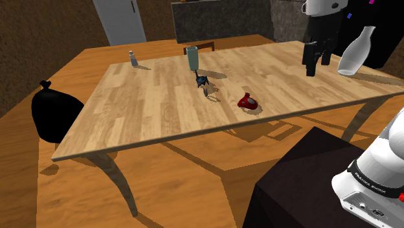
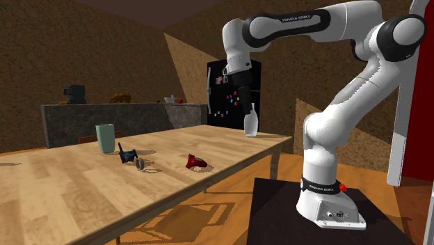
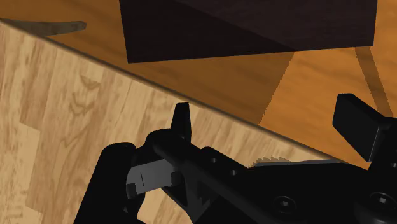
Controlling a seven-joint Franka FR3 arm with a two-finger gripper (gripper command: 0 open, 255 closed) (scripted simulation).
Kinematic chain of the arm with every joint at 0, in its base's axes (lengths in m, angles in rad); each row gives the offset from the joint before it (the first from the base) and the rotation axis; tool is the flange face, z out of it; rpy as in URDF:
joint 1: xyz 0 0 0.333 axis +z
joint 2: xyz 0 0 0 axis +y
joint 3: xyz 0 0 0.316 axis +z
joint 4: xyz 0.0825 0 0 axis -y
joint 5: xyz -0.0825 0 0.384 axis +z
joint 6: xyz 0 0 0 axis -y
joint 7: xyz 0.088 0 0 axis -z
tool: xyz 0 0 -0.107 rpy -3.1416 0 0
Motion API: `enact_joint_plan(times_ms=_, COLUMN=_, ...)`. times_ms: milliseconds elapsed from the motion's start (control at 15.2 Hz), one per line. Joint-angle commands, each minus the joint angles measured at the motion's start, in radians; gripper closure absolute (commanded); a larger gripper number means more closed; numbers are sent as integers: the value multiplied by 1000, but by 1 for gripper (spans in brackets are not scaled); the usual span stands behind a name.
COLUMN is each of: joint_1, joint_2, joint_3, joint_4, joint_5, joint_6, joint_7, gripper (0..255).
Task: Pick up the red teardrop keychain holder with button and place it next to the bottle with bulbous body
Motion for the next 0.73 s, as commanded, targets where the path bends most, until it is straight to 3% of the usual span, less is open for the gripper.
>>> enact_joint_plan(times_ms=0, joint_1=0, joint_2=0, joint_3=0, joint_4=0, joint_5=0, joint_6=0, joint_7=0, gripper=0)
enact_joint_plan(times_ms=660, joint_1=-40, joint_2=159, joint_3=59, joint_4=-144, joint_5=73, joint_6=498, joint_7=220, gripper=0)
